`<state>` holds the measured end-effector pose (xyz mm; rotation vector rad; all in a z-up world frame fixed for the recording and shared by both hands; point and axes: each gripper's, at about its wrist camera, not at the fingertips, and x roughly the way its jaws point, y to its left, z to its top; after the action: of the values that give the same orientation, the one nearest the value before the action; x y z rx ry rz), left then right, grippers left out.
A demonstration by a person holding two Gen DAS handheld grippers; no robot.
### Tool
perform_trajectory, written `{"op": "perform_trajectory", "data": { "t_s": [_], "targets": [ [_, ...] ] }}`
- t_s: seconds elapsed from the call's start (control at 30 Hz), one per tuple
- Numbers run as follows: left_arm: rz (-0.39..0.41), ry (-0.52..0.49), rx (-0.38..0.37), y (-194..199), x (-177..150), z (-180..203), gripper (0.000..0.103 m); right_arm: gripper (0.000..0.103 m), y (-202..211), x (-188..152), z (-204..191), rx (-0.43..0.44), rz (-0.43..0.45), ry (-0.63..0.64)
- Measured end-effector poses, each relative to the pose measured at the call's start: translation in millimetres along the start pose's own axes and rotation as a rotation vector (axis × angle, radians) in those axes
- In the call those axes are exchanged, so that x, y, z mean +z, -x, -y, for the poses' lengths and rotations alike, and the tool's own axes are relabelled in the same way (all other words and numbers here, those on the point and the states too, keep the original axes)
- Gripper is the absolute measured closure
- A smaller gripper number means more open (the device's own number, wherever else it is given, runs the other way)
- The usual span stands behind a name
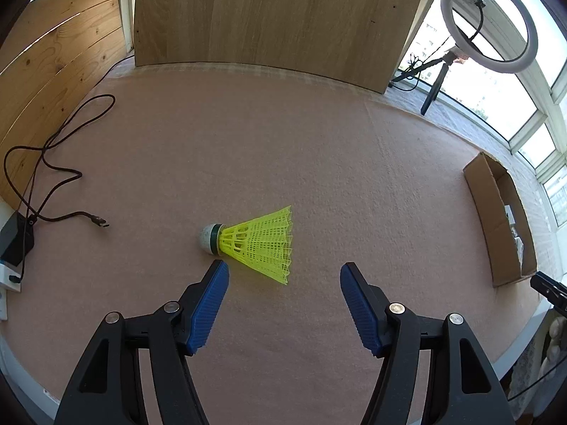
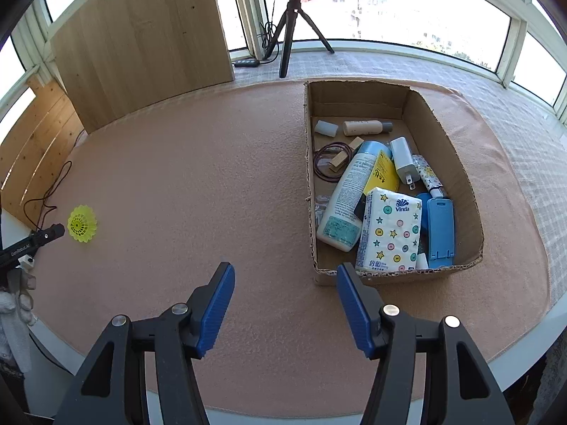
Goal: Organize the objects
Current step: 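Move the left tool to the yellow shuttlecock and grasp it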
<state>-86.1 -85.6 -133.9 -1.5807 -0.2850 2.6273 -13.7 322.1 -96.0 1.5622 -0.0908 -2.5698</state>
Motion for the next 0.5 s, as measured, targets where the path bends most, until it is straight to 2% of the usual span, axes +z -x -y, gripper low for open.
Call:
{"op": "perform_trajectory", "data": {
  "t_s": [0.37, 0.47, 0.5],
  "targets": [
    [-0.044, -0.017, 0.081, -39, 8, -4, 0.036, 0.047, 9, -7, 24, -0.003, 0.013, -0.083],
    [-0.049, -0.015, 0.092, -43, 7, -9, 0.047, 0.047, 10, -8, 27, -0.003, 0.014, -0.094],
    [-0.050, -0.010, 0.089, -44, 6, -10, 0.054, 0.047, 10, -8, 28, -0.002, 0.013, -0.096]
  ]
}}
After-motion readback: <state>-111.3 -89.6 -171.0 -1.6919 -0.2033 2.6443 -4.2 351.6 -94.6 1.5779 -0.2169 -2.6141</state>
